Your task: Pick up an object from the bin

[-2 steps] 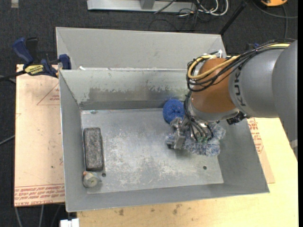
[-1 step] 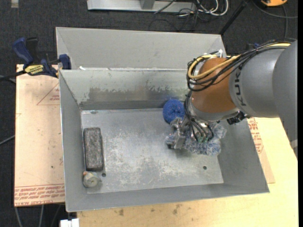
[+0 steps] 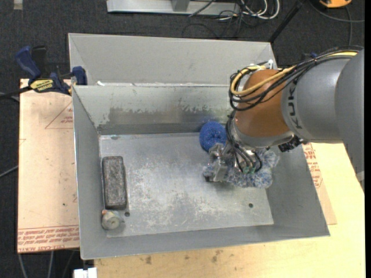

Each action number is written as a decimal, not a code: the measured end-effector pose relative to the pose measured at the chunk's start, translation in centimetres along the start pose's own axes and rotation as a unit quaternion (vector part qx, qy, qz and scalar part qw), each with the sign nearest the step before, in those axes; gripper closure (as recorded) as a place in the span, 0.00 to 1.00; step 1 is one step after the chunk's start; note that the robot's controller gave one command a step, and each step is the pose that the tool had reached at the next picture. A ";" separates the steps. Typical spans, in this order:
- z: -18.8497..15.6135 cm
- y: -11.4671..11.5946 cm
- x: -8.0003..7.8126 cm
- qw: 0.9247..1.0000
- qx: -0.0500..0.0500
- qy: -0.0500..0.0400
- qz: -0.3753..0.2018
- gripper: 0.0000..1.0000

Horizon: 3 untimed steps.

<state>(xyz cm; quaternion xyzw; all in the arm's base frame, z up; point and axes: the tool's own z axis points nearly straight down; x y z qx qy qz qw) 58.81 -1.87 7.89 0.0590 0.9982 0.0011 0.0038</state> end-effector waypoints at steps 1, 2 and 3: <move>-0.4 0.0 0.0 1.000 0.000 0.002 0.000 1.00; -1.3 0.0 0.2 1.000 0.000 0.006 0.000 1.00; -3.3 0.0 0.1 1.000 0.000 0.005 0.000 1.00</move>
Offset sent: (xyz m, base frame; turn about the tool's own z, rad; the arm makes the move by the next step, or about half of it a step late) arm -0.0001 0.0000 0.0713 0.0000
